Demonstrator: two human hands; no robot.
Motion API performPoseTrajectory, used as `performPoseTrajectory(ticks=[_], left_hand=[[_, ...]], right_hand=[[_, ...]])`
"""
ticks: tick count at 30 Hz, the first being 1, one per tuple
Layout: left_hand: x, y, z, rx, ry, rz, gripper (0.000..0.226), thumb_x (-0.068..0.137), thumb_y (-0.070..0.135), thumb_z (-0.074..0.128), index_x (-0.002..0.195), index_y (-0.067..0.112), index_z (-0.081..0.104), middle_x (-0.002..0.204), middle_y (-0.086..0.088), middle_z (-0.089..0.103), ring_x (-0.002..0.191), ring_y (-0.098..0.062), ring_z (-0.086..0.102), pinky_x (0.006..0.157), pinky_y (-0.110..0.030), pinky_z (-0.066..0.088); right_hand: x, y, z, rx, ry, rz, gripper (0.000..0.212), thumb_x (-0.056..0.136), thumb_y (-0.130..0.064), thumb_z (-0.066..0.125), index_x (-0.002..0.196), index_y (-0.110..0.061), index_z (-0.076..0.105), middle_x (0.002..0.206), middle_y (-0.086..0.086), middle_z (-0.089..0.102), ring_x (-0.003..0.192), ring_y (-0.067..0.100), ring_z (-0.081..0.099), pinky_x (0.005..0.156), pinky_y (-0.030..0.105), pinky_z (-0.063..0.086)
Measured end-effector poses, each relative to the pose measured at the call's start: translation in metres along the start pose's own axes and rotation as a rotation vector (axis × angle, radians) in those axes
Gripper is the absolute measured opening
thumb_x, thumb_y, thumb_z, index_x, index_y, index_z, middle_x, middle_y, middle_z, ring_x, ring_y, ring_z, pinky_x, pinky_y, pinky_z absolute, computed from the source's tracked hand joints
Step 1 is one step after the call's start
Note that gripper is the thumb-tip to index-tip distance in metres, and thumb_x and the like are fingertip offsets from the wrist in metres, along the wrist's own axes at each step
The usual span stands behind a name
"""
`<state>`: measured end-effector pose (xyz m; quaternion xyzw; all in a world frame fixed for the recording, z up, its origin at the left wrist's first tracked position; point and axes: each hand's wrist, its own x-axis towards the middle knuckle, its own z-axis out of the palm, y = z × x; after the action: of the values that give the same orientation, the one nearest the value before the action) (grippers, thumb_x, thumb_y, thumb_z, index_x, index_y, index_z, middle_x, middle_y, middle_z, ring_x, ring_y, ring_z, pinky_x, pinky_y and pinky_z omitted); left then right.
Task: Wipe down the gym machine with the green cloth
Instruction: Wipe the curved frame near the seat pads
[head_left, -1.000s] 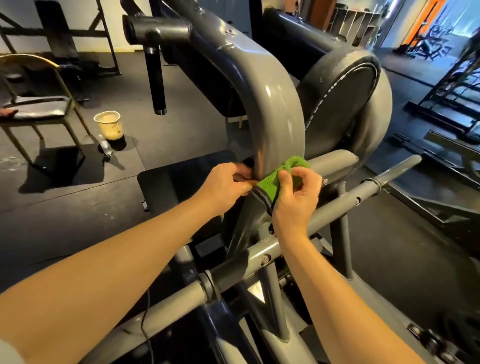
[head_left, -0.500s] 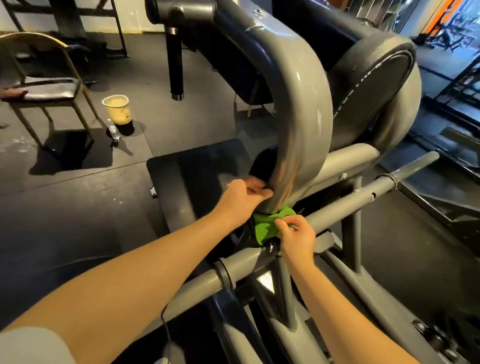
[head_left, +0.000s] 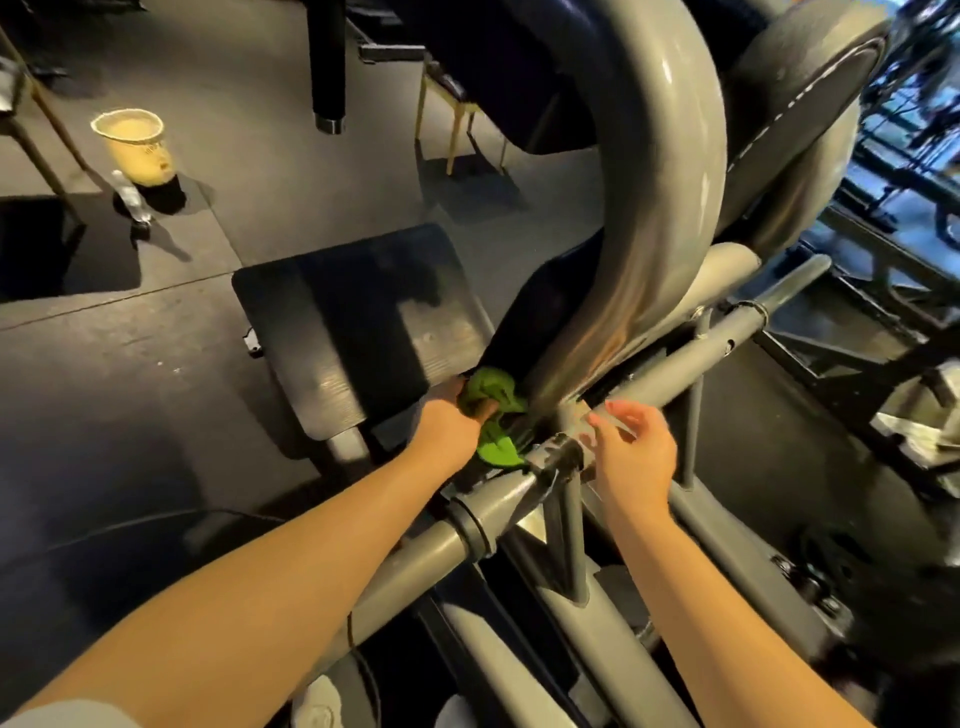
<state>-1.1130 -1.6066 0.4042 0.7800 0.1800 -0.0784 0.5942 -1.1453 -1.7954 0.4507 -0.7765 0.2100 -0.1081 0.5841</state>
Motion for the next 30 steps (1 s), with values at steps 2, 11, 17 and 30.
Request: performPoseTrajectory(ticks=[2,11,17,30], left_hand=[[0.007,-0.003,-0.001,-0.002,0.09,-0.1,0.035,0.094,0.021,0.072,0.123,0.008,0.057,0.109,-0.006,0.062,0.113,-0.029,0.062,0.084,-0.03,0.043],[0.009,-0.003,0.037,0.053,-0.091,0.097,0.06,0.088,0.03,0.077,0.14,0.015,0.052,0.141,-0.01,0.056,0.13,-0.029,0.053,0.108,-0.041,0.045],[0.025,-0.017,0.041,0.073,-0.148,0.154,0.037,0.081,0.021,0.082,0.11,0.022,0.058,0.115,0.001,0.065,0.11,-0.021,0.065,0.094,-0.045,0.058],[0.077,-0.097,0.063,0.544,-0.225,0.058,0.039,0.095,0.033,0.068,0.127,0.013,0.058,0.121,-0.006,0.066,0.114,-0.02,0.063,0.086,-0.023,0.039]], right_hand=[[0.005,0.001,0.005,-0.026,0.007,0.018,0.039,0.097,-0.007,0.065,0.134,-0.018,0.058,0.121,-0.005,0.063,0.087,0.002,0.071,0.08,0.023,0.06],[0.002,0.003,0.03,-0.012,-0.086,-0.155,0.059,0.098,-0.007,0.064,0.145,-0.041,0.05,0.127,-0.01,0.067,0.112,0.007,0.067,0.099,0.031,0.056],[0.006,0.018,0.04,-0.09,-0.012,-0.131,0.079,0.091,-0.01,0.074,0.157,-0.032,0.036,0.134,-0.008,0.06,0.119,-0.002,0.055,0.105,0.015,0.046],[0.007,0.038,0.05,-0.095,-0.009,-0.183,0.083,0.09,-0.005,0.073,0.158,-0.029,0.032,0.135,-0.002,0.051,0.092,-0.013,0.06,0.092,0.009,0.05]])
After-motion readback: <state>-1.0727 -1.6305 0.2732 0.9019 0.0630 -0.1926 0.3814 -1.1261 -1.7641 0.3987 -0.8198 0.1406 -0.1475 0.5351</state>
